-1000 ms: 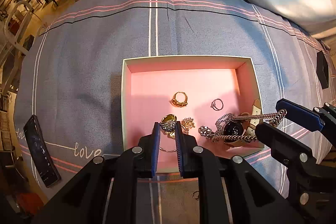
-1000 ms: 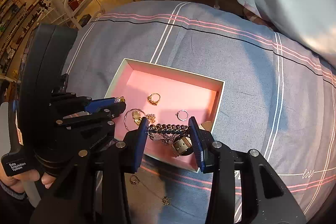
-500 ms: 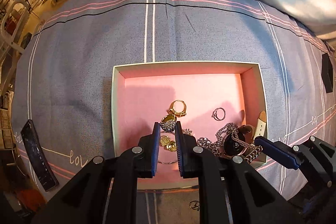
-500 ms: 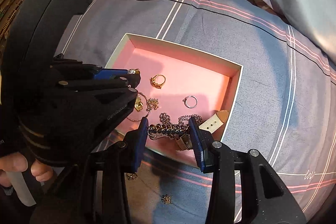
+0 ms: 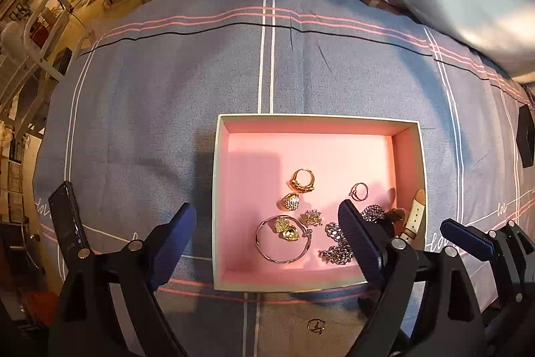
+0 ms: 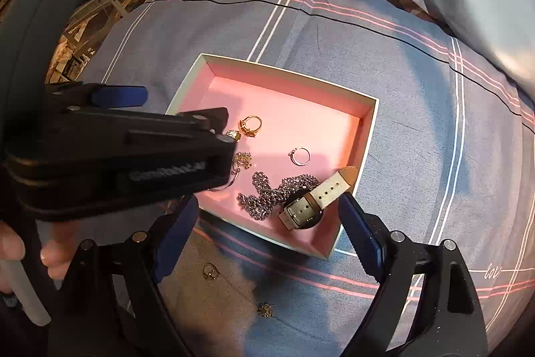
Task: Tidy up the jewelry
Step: 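Open both tools to drop the chain and ring into the box, then grasp the gold star pendant with the right tool while the left tool grasps the silver ring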
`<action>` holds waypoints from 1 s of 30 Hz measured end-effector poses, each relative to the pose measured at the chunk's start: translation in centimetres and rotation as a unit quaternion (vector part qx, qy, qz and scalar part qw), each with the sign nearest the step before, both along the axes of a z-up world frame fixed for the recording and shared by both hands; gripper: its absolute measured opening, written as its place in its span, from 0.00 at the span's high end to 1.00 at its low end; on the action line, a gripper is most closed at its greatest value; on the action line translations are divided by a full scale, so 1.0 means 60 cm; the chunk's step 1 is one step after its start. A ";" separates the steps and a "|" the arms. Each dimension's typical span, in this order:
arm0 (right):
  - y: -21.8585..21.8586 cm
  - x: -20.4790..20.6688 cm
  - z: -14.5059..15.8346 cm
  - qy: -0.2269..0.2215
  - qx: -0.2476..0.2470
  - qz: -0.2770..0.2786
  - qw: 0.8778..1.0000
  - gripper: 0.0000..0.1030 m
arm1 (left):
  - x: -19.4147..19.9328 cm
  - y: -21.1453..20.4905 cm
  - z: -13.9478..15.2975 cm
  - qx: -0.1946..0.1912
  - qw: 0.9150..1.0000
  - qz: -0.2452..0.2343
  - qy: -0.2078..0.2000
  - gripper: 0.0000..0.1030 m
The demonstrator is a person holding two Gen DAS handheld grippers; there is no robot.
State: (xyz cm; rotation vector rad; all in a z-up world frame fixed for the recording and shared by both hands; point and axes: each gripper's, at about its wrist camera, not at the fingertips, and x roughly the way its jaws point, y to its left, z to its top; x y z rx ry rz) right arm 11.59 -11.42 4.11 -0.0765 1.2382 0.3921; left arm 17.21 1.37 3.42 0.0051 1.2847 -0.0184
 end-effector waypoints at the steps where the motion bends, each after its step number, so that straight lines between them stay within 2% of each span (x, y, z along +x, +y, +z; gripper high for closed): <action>1: -0.009 -0.004 0.002 -0.003 0.002 -0.007 1.000 0.18 | -0.007 0.008 0.008 -0.001 1.000 0.002 -0.006 0.10; 4: -0.041 -0.026 0.006 -0.008 0.016 -0.026 0.999 0.18 | -0.036 0.031 0.021 -0.004 1.000 0.004 -0.019 0.08; 6: -0.062 -0.050 0.002 -0.006 0.031 -0.032 0.999 0.18 | -0.062 0.041 0.013 -0.011 1.000 0.000 -0.010 0.08; 9: -0.084 -0.092 -0.021 0.016 0.039 -0.035 0.998 0.18 | -0.111 0.043 -0.017 -0.012 1.000 -0.024 0.015 0.08; 12: -0.086 -0.144 -0.057 0.045 0.026 -0.028 0.998 0.21 | -0.162 0.025 -0.067 -0.004 0.996 -0.062 0.060 0.08; 13: -0.084 -0.159 -0.064 0.046 0.020 -0.024 0.998 0.25 | -0.177 0.019 -0.082 -0.005 0.994 -0.072 0.077 0.08; 16: -0.086 -0.196 -0.078 0.039 0.010 -0.028 0.999 0.25 | -0.205 -0.008 -0.114 -0.021 0.990 -0.091 0.102 0.08; 21: -0.093 -0.214 -0.105 0.055 -0.011 -0.041 0.998 0.25 | -0.211 -0.060 -0.127 0.006 0.985 -0.148 0.087 0.08; 26: -0.110 -0.223 -0.096 0.057 -0.009 -0.055 0.997 0.25 | -0.205 -0.076 -0.132 0.005 0.984 -0.157 0.080 0.13; 28: -0.118 -0.227 -0.094 0.056 -0.010 -0.058 0.997 0.25 | -0.203 -0.083 -0.136 0.009 0.983 -0.162 0.080 0.20; 30: -0.125 -0.231 -0.094 0.059 -0.011 -0.057 0.997 0.25 | -0.202 -0.103 -0.140 0.016 0.983 -0.168 0.078 0.21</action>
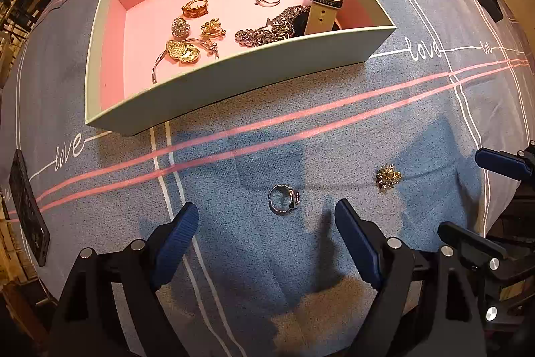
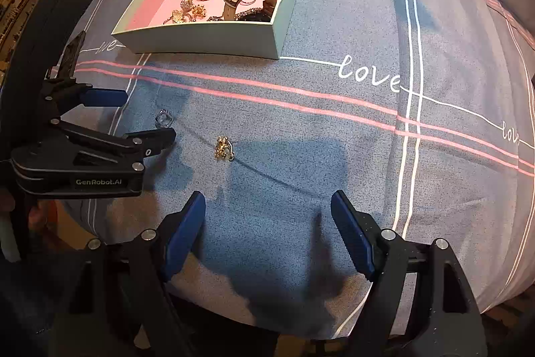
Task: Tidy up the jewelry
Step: 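Grasp the gold star pendant with the right tool while the left tool grasps the silver ring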
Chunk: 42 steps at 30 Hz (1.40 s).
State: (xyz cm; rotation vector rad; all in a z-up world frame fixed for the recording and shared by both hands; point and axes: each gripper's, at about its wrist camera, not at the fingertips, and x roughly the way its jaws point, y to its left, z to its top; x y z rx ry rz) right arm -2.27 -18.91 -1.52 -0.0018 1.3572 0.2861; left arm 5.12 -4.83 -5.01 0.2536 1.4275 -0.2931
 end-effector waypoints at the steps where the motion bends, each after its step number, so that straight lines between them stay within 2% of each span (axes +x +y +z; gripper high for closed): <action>1: -0.004 -0.002 0.000 0.000 -0.003 -0.001 1.000 0.25 | -0.001 -0.008 -0.003 -0.001 1.000 -0.005 0.001 0.21; 3: -0.013 -0.005 0.000 0.003 -0.002 -0.005 1.000 0.25 | -0.002 -0.016 -0.007 -0.003 1.000 -0.008 0.002 0.24; 4: -0.016 -0.006 0.000 0.003 -0.002 -0.007 1.000 0.25 | -0.003 -0.020 -0.009 -0.012 1.000 -0.011 0.005 0.33; 6: -0.019 -0.007 0.001 0.005 -0.002 -0.007 1.000 0.25 | -0.005 -0.022 -0.011 -0.031 0.999 -0.014 0.010 0.40; 8: -0.020 -0.008 0.003 0.005 0.000 -0.004 1.000 0.25 | -0.007 -0.017 -0.011 -0.051 0.999 -0.010 0.007 0.41; 10: -0.019 -0.008 0.003 0.005 0.002 -0.002 1.000 0.25 | -0.009 -0.003 -0.007 -0.080 0.997 -0.004 0.007 0.47; 13: -0.013 -0.009 0.003 0.005 0.007 0.002 1.000 0.25 | -0.007 0.024 -0.006 -0.110 0.993 0.023 0.019 0.45; 15: -0.006 -0.008 -0.001 0.007 0.015 0.009 1.000 0.26 | -0.008 0.041 -0.003 -0.112 0.993 0.038 0.021 0.45; 16: 0.001 -0.006 -0.003 0.006 0.015 0.015 1.000 0.33 | -0.009 0.048 -0.001 -0.113 0.993 0.044 0.019 0.45; 18: 0.023 0.005 -0.015 0.009 0.015 0.036 0.999 0.37 | -0.015 0.061 0.005 -0.109 0.993 0.051 0.015 0.45; 22: 0.062 0.029 -0.035 0.011 0.015 0.070 0.997 0.50 | -0.012 0.086 0.014 -0.101 0.992 0.070 0.013 0.37; 24: 0.078 0.039 -0.042 0.015 0.014 0.081 0.997 0.52 | -0.013 0.103 0.016 -0.088 0.993 0.076 0.013 0.34; 27: 0.093 0.046 -0.053 0.019 -0.005 0.096 0.995 0.65 | -0.022 0.120 0.018 -0.079 0.993 0.084 0.012 0.29; 29: 0.088 0.050 -0.053 0.016 0.008 0.089 0.996 0.85 | -0.028 0.128 0.019 -0.075 0.994 0.081 0.012 0.28; 32: 0.078 0.052 -0.053 0.020 0.020 0.080 0.996 0.86 | -0.033 0.131 0.020 -0.073 0.994 0.077 0.013 0.27; 42: 0.010 0.028 -0.037 0.007 0.024 0.041 0.999 0.86 | -0.033 0.048 0.006 -0.058 0.998 0.030 0.016 0.27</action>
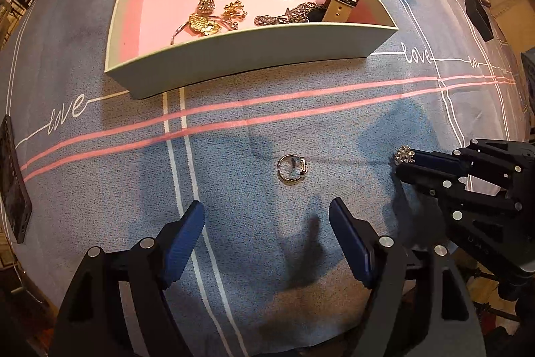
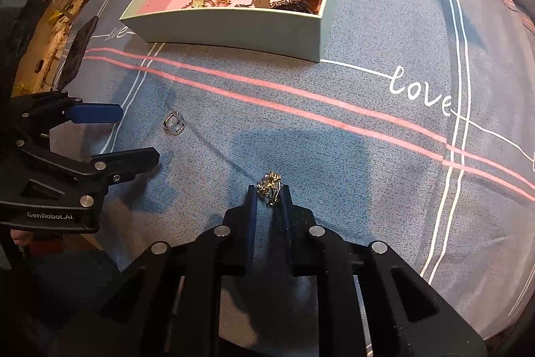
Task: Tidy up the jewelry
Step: 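Grasp the gold star pendant with the right tool while the left tool grasps the silver ring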
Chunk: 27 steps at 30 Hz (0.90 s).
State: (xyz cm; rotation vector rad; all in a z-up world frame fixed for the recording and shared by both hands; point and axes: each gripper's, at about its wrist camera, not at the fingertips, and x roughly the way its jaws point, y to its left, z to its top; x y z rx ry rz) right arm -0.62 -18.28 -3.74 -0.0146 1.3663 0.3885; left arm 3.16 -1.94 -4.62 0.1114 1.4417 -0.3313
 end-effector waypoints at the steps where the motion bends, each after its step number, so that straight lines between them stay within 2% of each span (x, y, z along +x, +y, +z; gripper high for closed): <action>1: -0.005 -0.001 -0.001 0.001 -0.001 -0.004 1.000 0.86 | 0.001 -0.006 -0.003 0.004 1.000 -0.003 0.000 0.27; 5: -0.012 -0.002 0.000 0.006 0.003 -0.013 1.000 0.85 | 0.008 -0.035 -0.012 0.025 0.999 -0.017 -0.014 0.28; 8: -0.012 -0.003 0.002 0.007 0.005 -0.013 1.000 0.73 | 0.017 -0.043 -0.015 0.033 0.999 -0.019 -0.017 0.33; 10: -0.007 -0.004 0.003 0.002 0.003 -0.011 1.000 0.65 | 0.018 -0.038 -0.013 0.037 0.999 -0.019 -0.024 0.44; 11: -0.006 -0.004 0.005 -0.001 0.004 -0.012 1.000 0.63 | 0.019 -0.031 -0.012 0.036 0.999 -0.018 -0.027 0.47; 13: 0.000 -0.003 0.007 -0.006 0.004 -0.015 1.000 0.62 | 0.020 -0.017 -0.008 0.035 0.999 -0.014 -0.032 0.62; 14: -0.001 -0.002 0.007 -0.005 0.005 -0.017 1.000 0.62 | 0.020 -0.012 -0.006 0.038 0.999 -0.012 -0.034 0.64; 17: -0.011 0.001 0.008 -0.006 0.004 -0.021 1.000 0.62 | 0.022 0.015 -0.001 0.051 0.998 0.009 -0.042 0.65; 20: -0.013 0.007 0.006 -0.004 0.007 -0.025 1.000 0.61 | 0.029 0.041 0.005 0.021 0.999 0.038 -0.032 0.65; 24: -0.015 0.007 0.003 -0.002 0.009 -0.024 1.000 0.61 | 0.023 0.058 0.019 -0.002 0.999 0.034 -0.036 0.64; 27: -0.015 0.008 0.003 0.000 0.011 -0.025 1.000 0.60 | 0.013 0.037 0.017 0.004 0.999 0.016 -0.037 0.57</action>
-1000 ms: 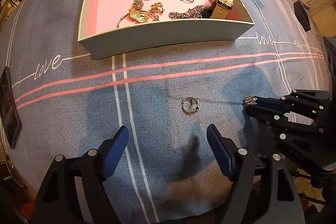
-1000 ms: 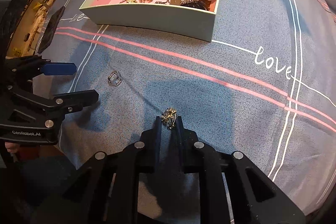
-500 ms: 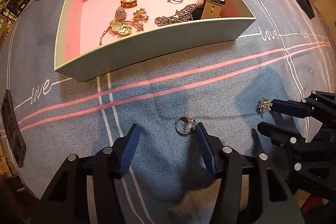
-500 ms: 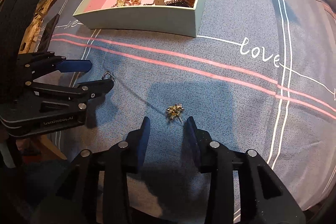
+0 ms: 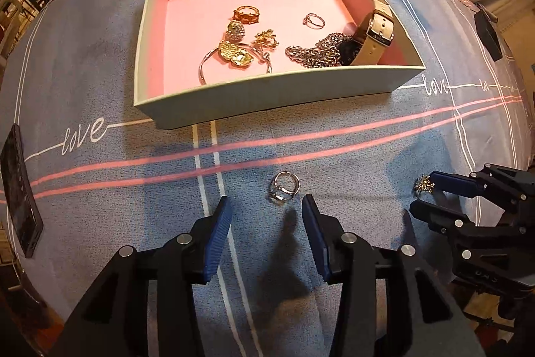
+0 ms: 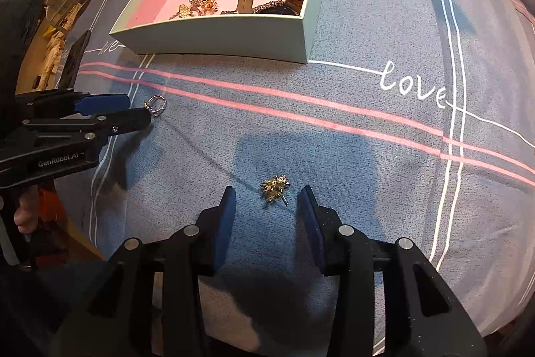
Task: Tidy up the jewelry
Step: 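Grasp the gold star pendant with the right tool while the left tool grasps the silver ring, then carry the pendant and silver ring over the box with both tools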
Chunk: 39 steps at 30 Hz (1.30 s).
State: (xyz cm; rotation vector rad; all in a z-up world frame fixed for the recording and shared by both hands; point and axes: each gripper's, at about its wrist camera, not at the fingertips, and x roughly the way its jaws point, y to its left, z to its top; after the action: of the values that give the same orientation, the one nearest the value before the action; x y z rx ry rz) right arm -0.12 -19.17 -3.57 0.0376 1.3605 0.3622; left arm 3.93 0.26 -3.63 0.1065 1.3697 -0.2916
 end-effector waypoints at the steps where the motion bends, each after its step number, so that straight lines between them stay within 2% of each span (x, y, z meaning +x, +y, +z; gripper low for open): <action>1: 0.000 0.000 0.000 0.000 0.000 0.000 1.000 0.60 | 0.000 -0.011 -0.004 0.004 1.000 -0.005 -0.001 0.57; 4: 0.000 0.000 0.000 0.001 -0.001 0.001 1.000 0.60 | -0.007 -0.023 -0.007 0.009 1.000 -0.021 -0.004 0.58; 5: 0.000 0.000 0.000 0.001 -0.002 0.003 1.000 0.60 | -0.006 -0.026 -0.007 0.011 1.000 -0.025 -0.006 0.62; 6: 0.001 -0.001 0.000 0.000 -0.004 0.004 1.000 0.60 | -0.006 -0.026 -0.006 0.009 1.000 -0.026 -0.008 0.75; 7: 0.002 -0.002 0.000 0.000 -0.005 0.006 1.000 0.60 | -0.007 -0.017 -0.006 0.000 1.000 -0.023 -0.006 0.84; 9: 0.003 -0.003 0.001 -0.004 -0.006 0.008 1.000 0.60 | -0.002 -0.008 -0.002 -0.019 1.000 -0.008 -0.006 0.87; 13: 0.005 0.000 -0.002 -0.006 -0.003 0.005 1.000 0.60 | 0.020 0.029 0.011 -0.044 0.999 0.017 -0.010 0.87; 21: 0.019 0.006 -0.007 -0.012 -0.015 0.013 1.000 0.60 | 0.006 0.036 0.018 -0.036 0.999 0.020 -0.002 0.87; 22: 0.022 0.005 -0.008 -0.011 -0.017 0.015 1.000 0.67 | 0.009 0.026 0.011 -0.036 0.999 0.019 -0.001 0.85; 23: 0.023 0.005 -0.008 -0.013 -0.025 0.018 0.999 0.83 | 0.012 0.018 0.007 -0.034 0.999 0.019 0.001 0.84; 30: 0.024 0.004 0.006 -0.021 0.007 0.020 1.000 0.83 | 0.015 0.007 -0.002 -0.023 1.000 0.019 0.000 0.57; 35: 0.035 0.000 0.006 -0.012 0.017 0.027 0.999 0.83 | 0.013 -0.007 -0.017 0.004 1.000 -0.002 -0.010 0.61; 39: 0.046 0.000 0.005 -0.009 0.019 0.032 0.999 0.83 | 0.015 -0.014 -0.022 0.016 1.000 -0.015 -0.020 0.74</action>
State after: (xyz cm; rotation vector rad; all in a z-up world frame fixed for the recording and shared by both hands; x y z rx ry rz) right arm -0.12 -16.41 -3.25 0.0226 1.3401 0.4403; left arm 4.82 -0.59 -4.93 0.1591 1.3335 -0.2909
